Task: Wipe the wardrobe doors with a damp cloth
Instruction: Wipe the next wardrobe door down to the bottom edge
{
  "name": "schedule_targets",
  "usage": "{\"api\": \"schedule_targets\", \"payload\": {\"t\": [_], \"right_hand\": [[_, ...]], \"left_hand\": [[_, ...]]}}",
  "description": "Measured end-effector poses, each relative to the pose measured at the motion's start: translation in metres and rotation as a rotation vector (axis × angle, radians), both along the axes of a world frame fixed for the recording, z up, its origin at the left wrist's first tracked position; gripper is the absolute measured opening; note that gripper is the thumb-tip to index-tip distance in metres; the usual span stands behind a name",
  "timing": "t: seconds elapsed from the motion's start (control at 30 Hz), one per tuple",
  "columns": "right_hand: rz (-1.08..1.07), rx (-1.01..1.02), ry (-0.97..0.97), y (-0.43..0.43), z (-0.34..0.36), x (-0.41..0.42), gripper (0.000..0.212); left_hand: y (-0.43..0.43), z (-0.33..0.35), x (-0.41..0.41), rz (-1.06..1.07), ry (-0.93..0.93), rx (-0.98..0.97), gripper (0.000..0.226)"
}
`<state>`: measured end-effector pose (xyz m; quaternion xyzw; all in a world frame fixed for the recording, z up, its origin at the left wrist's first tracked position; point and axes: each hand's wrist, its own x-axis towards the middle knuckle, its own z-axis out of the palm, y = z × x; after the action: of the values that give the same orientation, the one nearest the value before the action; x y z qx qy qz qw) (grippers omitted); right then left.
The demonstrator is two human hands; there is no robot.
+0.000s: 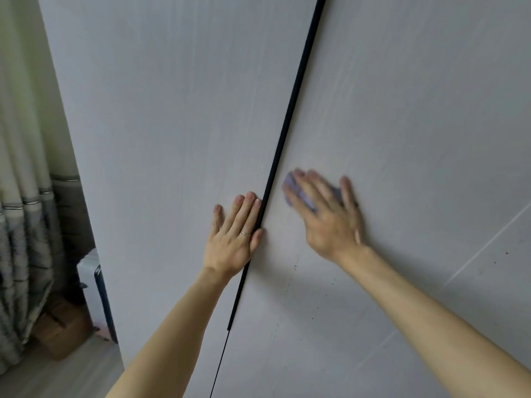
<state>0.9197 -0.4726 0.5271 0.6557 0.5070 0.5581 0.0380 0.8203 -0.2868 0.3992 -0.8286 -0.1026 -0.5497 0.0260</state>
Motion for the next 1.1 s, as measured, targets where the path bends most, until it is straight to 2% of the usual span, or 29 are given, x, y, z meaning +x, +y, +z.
{"api": "schedule_targets", "payload": {"t": [0.07, 0.17, 0.23, 0.33, 0.4, 0.47, 0.6, 0.7, 0.77, 0.87, 0.93, 0.97, 1.03, 1.1], "right_hand": [[0.022, 0.183, 0.017, 0.015, 0.023, -0.004, 0.058], [0.031, 0.206, 0.006, 0.025, 0.005, -0.007, 0.058], [0.024, 0.033, -0.037, 0.018, -0.031, -0.004, 0.062], [-0.028, -0.342, -0.056, -0.008, -0.074, -0.001, 0.07], [-0.063, -0.433, -0.012, -0.026, -0.08, 0.003, 0.071], [-0.091, -0.389, 0.065, -0.042, -0.078, 0.004, 0.071], [-0.041, 0.02, 0.209, -0.079, -0.078, 0.001, 0.058], [0.128, 0.416, 0.486, -0.107, -0.077, -0.003, 0.046], [0.19, 0.661, 0.788, -0.117, -0.082, -0.013, 0.043], [0.26, 1.05, 1.376, -0.13, -0.091, -0.03, 0.044], [0.354, 1.318, 1.727, -0.143, -0.099, -0.034, 0.032], [0.392, 1.431, 1.832, -0.15, -0.102, -0.034, 0.025], [0.395, 1.6, 1.873, -0.167, -0.107, -0.034, 0.017], [0.369, 1.726, 1.795, -0.183, -0.111, -0.03, 0.016]], "left_hand": [[0.0, -0.002, 0.001, 0.001, -0.003, 0.001, 0.064], [0.003, -0.003, 0.001, 0.006, -0.014, 0.016, 0.064], [0.003, -0.001, 0.0, -0.001, -0.01, 0.017, 0.065], [0.003, -0.002, -0.005, -0.006, -0.007, 0.017, 0.063], [0.002, -0.001, -0.008, -0.001, 0.005, 0.02, 0.063], [-0.004, 0.002, -0.01, -0.001, 0.016, 0.007, 0.064], [-0.029, 0.004, -0.018, -0.045, 0.067, -0.223, 0.067], [-0.056, -0.002, -0.023, -0.057, 0.156, -0.435, 0.075], [-0.076, -0.008, -0.029, -0.068, 0.186, -0.607, 0.085], [-0.113, -0.011, -0.034, -0.159, 0.232, -0.818, 0.088], [-0.134, -0.006, -0.031, -0.147, 0.29, -0.899, 0.088], [-0.141, -0.002, -0.028, -0.137, 0.286, -0.943, 0.09], [-0.146, 0.004, -0.024, -0.136, 0.252, -0.976, 0.094], [-0.144, 0.006, -0.021, -0.122, 0.252, -0.974, 0.095]]}}
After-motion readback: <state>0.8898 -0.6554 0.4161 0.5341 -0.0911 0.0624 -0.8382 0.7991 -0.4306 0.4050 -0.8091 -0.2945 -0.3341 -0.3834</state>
